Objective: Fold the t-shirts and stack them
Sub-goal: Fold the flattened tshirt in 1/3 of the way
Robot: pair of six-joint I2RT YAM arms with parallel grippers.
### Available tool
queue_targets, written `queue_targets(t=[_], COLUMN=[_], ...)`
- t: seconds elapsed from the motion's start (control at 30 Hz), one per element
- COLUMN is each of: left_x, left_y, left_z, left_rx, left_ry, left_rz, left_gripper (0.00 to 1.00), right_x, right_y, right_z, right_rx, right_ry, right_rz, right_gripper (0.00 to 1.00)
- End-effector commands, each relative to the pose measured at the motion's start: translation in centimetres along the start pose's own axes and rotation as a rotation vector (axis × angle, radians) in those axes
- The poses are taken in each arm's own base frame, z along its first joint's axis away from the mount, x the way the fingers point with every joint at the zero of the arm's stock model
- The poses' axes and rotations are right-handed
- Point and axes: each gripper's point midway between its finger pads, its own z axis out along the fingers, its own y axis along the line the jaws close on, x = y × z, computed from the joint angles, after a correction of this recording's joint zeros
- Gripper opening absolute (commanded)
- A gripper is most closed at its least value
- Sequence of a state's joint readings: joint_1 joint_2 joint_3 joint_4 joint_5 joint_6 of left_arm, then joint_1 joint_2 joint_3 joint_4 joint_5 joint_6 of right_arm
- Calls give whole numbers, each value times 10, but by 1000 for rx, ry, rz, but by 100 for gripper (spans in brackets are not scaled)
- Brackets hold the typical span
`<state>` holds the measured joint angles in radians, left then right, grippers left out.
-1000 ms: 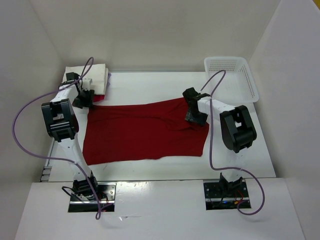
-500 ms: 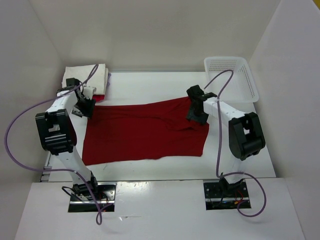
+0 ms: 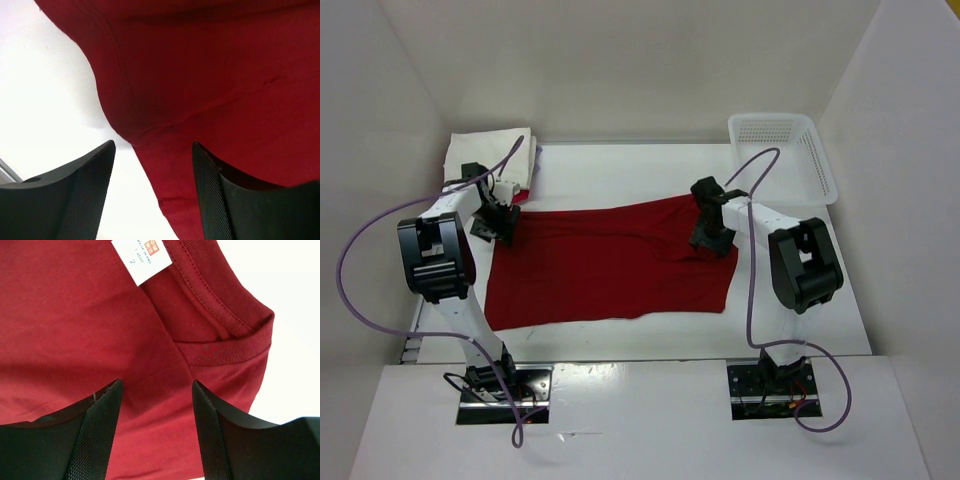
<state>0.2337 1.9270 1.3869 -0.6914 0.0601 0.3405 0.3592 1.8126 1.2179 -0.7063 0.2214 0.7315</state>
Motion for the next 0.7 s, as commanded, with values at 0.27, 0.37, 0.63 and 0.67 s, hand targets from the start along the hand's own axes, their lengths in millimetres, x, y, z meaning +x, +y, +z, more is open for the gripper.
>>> queue_targets(t=[0.27,0.37,0.63,0.67], left_x=[-24,-22,-18,-17], left_y=[-12,-20,-10,-8], left_z=[15,19,10,10], left_rx=[90,123,65,52], left_ry=[-52,-33,-19,-14], left_rz=[-19,-15,10,10], left_gripper=[44,27,6,6], right_x=[-19,-20,-18,-14], right_y=[-10,-10,-8,-9], right_z=[18,18,20,22], right_rx=[30,30,24,23], right_ry=[-41,-41,-35,-23], right_rz=[36,36,36,34], right_gripper=[63,63,54,51])
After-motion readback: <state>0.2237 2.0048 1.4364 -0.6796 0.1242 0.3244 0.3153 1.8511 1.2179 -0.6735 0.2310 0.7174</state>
